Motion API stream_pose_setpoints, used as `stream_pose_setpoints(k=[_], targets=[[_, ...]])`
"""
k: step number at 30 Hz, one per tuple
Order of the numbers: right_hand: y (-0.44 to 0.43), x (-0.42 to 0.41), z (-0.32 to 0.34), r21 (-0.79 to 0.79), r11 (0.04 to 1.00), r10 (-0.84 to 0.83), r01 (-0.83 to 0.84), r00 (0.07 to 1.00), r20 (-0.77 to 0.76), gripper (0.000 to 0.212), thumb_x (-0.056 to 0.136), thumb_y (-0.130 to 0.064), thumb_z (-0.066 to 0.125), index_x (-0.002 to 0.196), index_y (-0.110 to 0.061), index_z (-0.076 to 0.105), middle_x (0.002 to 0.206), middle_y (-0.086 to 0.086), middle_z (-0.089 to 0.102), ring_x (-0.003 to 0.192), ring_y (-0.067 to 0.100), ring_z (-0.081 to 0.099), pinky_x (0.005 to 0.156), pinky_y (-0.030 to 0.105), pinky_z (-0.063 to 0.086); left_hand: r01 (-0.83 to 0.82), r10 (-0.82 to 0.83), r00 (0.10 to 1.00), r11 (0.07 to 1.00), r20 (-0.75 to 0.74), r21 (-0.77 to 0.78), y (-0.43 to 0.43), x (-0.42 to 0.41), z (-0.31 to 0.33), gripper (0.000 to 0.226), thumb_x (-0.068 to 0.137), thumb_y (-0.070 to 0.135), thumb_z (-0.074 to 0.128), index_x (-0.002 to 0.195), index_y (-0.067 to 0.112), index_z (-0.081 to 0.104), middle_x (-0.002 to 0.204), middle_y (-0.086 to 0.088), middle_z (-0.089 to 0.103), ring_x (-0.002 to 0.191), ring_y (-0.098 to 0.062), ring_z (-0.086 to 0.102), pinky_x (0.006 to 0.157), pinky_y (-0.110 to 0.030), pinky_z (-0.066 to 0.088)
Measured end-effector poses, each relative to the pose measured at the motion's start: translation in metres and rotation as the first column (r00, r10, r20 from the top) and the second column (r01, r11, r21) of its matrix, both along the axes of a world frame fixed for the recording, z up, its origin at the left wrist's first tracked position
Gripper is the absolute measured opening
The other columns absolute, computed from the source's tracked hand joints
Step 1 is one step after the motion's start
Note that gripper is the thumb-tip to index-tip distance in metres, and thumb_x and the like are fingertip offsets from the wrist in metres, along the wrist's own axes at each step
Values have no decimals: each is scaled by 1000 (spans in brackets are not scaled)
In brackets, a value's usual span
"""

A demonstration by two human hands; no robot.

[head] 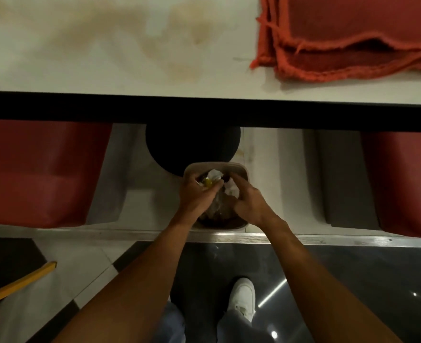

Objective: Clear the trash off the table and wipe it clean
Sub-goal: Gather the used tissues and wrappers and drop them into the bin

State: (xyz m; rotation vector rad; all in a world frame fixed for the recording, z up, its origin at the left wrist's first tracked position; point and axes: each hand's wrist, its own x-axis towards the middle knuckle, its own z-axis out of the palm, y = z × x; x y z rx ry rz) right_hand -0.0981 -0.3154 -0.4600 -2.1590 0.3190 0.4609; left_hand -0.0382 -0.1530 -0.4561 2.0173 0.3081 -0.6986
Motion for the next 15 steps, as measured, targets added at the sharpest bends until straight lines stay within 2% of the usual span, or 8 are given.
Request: stream_pose_setpoints(k=[2, 4, 6, 8, 10, 11, 13, 15], targets=[[-5, -1, 2, -6, 999, -34, 35, 998, 58, 57, 102, -26, 65, 155, -24, 43, 144, 8, 61, 128, 31, 60, 103, 24, 47, 14, -15, 998, 1000, -65, -7, -2, -2, -20, 108, 61, 88, 72, 150, 34, 45, 147, 7, 55, 130, -19, 57, 107, -46, 52], [-10, -2, 5, 20, 998, -67, 66, 995, 77, 56, 99, -25, 67, 151, -26, 48, 137, 3, 66, 123, 26, 64, 94, 10, 44, 39, -37, 995, 999, -93, 24, -2, -4, -18, 112, 64, 95, 65, 155, 35, 40, 152, 6, 51, 137, -21, 54, 112, -47, 48], [-9, -5, 14, 49, 992, -118, 115, 991, 62, 54, 99, -19, 68, 150, -24, 51, 137, 3, 66, 123, 23, 63, 94, 11, 43, 74, -74, 993, 997, -97, -3, -2, -7, 9, 88, 87, 74, 66, 157, 28, 40, 148, 7, 51, 136, -18, 51, 112, -37, 43], [-5, -8, 28, 61, 986, -161, 158, 986, 51, 51, 100, -19, 68, 149, -22, 53, 134, 3, 68, 119, 22, 63, 94, 17, 46, 119, -118, 987, 993, -108, -3, 3, -9, 31, 70, 100, 56, 61, 157, 21, 40, 142, 6, 52, 131, -14, 50, 102, -28, 38], [2, -13, 42, 75, 978, -195, 193, 981, 22, 49, 100, -24, 69, 146, -25, 55, 131, 1, 69, 116, 20, 65, 90, 14, 48, 154, -148, 982, 987, -121, 42, 9, -12, 47, 65, 103, 54, 56, 155, 17, 43, 147, 1, 55, 134, -19, 52, 101, -28, 38], [5, -16, 51, 80, 975, -210, 209, 978, 3, 48, 99, -26, 71, 145, -25, 56, 131, -1, 69, 115, 18, 66, 87, 8, 47, 170, -161, 980, 983, -119, 71, 11, -13, 57, 62, 104, 53, 55, 153, 15, 46, 149, -3, 57, 136, -23, 53, 105, -31, 40], [11, -22, 73, 99, 963, -248, 249, 968, -23, 48, 97, -25, 74, 142, -21, 59, 128, -3, 69, 113, 16, 67, 83, -1, 43, 177, -163, 979, 978, -126, 108, 15, -17, 81, 52, 104, 50, 55, 141, 14, 58, 142, -7, 63, 131, -27, 58, 106, -35, 44], [17, -29, 99, 127, 951, -278, 281, 960, -41, 46, 95, -22, 74, 140, -22, 61, 127, -4, 70, 114, 15, 68, 89, 4, 45, 173, -157, 980, 976, -124, 135, 18, -22, 109, 39, 104, 44, 58, 131, 17, 65, 134, -4, 68, 122, -23, 63, 98, -31, 48]])
